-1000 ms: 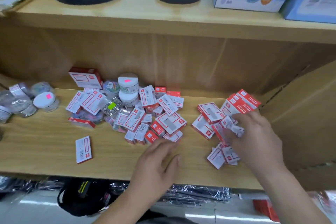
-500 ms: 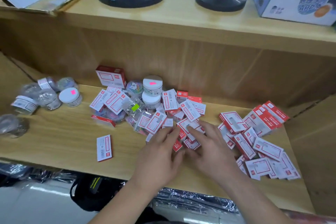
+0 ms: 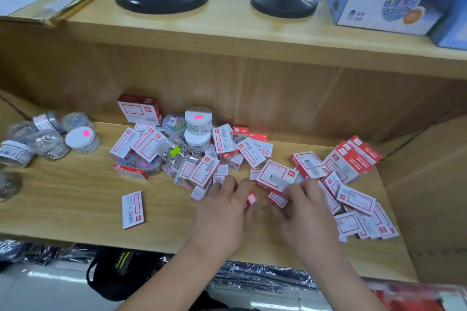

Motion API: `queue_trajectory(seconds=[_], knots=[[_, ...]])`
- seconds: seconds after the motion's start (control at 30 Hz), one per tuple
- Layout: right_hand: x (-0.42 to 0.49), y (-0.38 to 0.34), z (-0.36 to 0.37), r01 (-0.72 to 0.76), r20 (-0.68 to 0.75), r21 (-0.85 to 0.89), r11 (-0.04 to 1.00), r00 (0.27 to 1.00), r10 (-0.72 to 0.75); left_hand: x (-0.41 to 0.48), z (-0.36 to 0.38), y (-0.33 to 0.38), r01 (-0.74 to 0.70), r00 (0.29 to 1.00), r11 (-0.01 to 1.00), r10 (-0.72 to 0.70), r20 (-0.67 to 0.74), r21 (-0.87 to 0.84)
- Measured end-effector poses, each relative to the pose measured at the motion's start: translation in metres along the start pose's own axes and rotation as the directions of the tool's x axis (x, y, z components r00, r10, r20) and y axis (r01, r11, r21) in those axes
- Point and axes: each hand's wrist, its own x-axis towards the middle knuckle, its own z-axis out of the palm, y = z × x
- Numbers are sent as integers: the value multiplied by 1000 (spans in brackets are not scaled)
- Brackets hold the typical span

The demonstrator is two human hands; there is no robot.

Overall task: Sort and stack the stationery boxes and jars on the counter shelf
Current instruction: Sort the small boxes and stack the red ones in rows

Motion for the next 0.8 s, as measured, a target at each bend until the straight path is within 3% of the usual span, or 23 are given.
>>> queue_trajectory(seconds=[0.1, 0.2, 0.37, 0.5, 0.63, 0.7, 0.8], knots=[[-6, 2, 6, -32, 37, 8, 999, 999, 32, -16, -5, -4, -4, 1000, 972, 11, 28, -236], [-10, 1, 11, -42, 56, 27, 999, 998, 41, -39, -11, -13, 80, 997, 898, -73, 34, -433], [-11, 0, 16, -64, 64, 56, 996, 996, 60, -75, -27, -20, 191, 973, 710, -230, 32, -678], [-15, -3, 19, -66, 80, 92, 994, 995, 59, -100, -36, -44, 265, 937, 673, -350, 19, -690], [-19, -16, 18, -109, 87, 134, 985, 991, 98, -103, -50, -87, 302, 877, 716, -468, -111, -630], [-22, -28, 17, -157, 92, 126, 979, 985, 146, -100, -51, -111, 306, 870, 756, -469, -153, -578], [-32, -53, 14, -243, 60, 106, 964, 969, 238, -97, -42, -141, 258, 920, 873, -353, -170, -414]])
